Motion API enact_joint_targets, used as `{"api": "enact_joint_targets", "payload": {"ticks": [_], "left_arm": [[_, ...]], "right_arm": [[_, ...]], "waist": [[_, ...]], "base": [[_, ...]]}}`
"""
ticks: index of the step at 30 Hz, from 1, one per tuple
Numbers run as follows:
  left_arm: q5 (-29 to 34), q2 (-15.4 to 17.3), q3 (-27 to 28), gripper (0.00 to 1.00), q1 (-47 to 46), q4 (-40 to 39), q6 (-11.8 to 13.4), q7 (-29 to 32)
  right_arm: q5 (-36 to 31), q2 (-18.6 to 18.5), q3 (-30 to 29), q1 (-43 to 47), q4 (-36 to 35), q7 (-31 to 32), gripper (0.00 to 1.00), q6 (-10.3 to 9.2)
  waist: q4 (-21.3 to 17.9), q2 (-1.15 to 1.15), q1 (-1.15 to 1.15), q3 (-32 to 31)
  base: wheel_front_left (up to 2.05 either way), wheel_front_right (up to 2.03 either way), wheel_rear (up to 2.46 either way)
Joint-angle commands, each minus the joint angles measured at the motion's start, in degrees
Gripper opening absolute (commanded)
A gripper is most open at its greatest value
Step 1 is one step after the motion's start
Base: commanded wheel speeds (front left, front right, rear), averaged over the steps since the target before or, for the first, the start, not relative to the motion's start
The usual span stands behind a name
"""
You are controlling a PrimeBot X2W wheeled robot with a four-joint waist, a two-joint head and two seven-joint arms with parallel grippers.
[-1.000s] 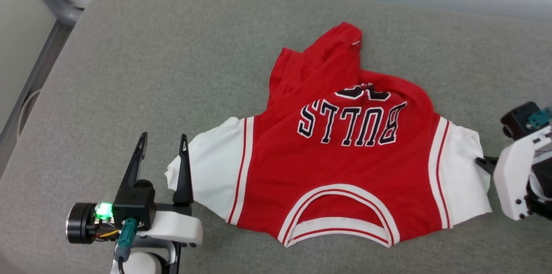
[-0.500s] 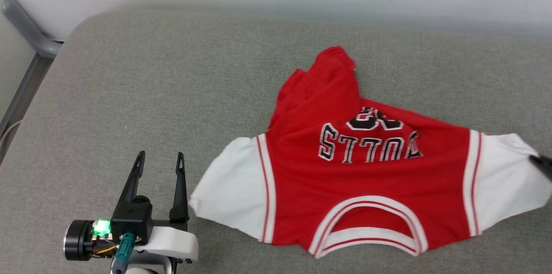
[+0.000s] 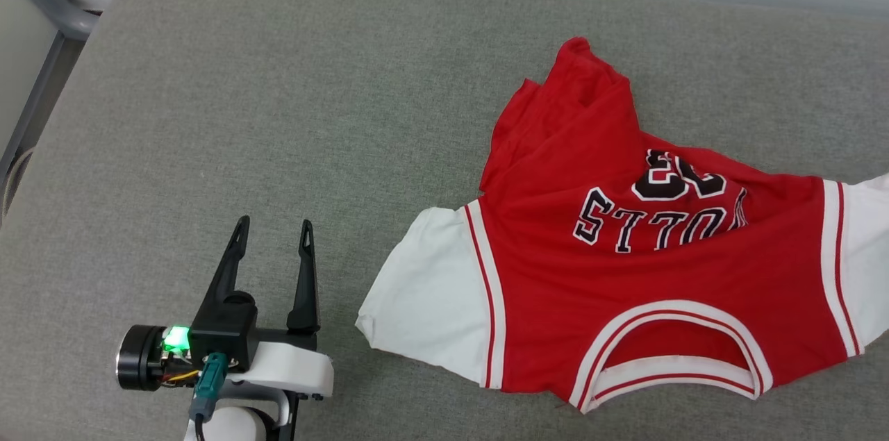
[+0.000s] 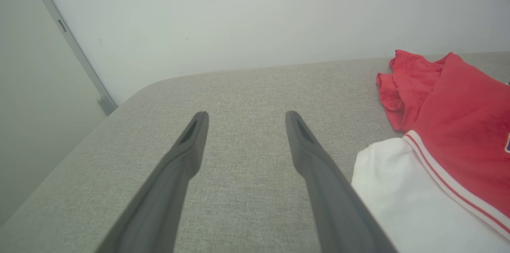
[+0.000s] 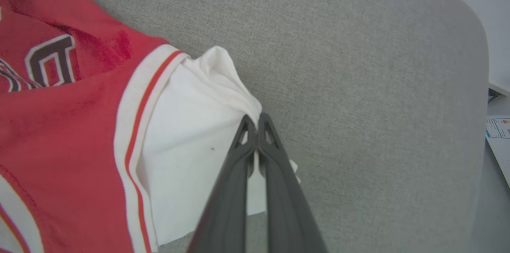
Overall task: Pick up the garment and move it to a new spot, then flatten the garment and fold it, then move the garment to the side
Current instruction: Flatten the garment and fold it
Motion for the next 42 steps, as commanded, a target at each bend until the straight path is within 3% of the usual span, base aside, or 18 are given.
{"api": "enact_joint_targets", "payload": {"ticks": [1, 7, 16, 17, 18, 24, 29, 34, 42], "left_arm": [[0.27, -0.39, 0.20, 1.00, -1.20, -0.09, -0.36, -0.15], [0.60, -1.27, 0.66, 1.00, -3.05, 0.11, -1.00, -0.15], [1.02, -1.76, 1.40, 1.00, -3.38, 0.95, -1.52, -0.15], [1.05, -1.69, 1.66, 1.00, -3.27, 1.03, -1.57, -0.15], [1.15, -1.57, 1.85, 1.00, -3.10, 1.18, -1.65, -0.15], [1.61, -0.72, 3.15, 1.00, -1.77, 1.27, -1.74, -0.15], [1.62, 0.42, 4.21, 1.00, -0.87, 1.18, -2.27, -0.15], [2.10, 2.31, 4.80, 1.00, -0.72, 0.75, -3.26, -0.14], [1.53, 4.15, 5.03, 1.00, -1.52, 1.58, -5.02, -0.15]], "right_arm": [[-1.06, 1.01, 0.54, -2.50, 1.87, 0.19, 0.00, -0.07], [-4.19, 4.99, 3.76, -9.80, 10.70, -0.90, 0.00, -0.07], [-3.83, 8.00, 7.08, -10.69, 21.27, -5.84, 0.00, -0.05], [-3.57, 7.69, 7.29, -10.68, 21.18, -7.62, 0.39, -0.05], [-3.42, 7.29, 7.34, -10.52, 20.88, -9.62, 1.00, -0.05], [-4.13, 6.82, 5.76, -7.84, 15.99, -23.43, 1.00, -0.07], [-8.13, 9.94, 0.48, -4.23, 10.74, -33.08, 1.00, -0.06], [-15.07, 17.12, -6.73, 1.22, 2.44, -40.66, 1.00, -0.06], [-24.89, 30.58, -12.79, 10.98, -10.55, -44.70, 1.00, -0.06]], "waist": [[0.93, 0.00, 0.00, 1.74], [1.67, 0.00, 0.00, 4.34], [1.53, 0.00, 0.00, 3.79], [1.37, 0.00, 0.00, 3.53], [1.21, 0.00, 0.00, 3.12], [-0.77, 0.00, 0.00, -0.17], [-2.62, 0.00, 0.00, -3.02], [-4.01, 0.00, 0.00, -5.32], [-5.18, 0.00, 0.00, -7.44]], "base": [[0.00, 0.00, 0.00], [0.00, 0.00, 0.00], [0.00, 0.00, 0.00], [0.00, 0.00, 0.00], [0.00, 0.00, 0.00], [0.00, 0.00, 0.00], [0.00, 0.00, 0.00], [0.00, 0.00, 0.00], [0.00, 0.00, 0.00]]}}
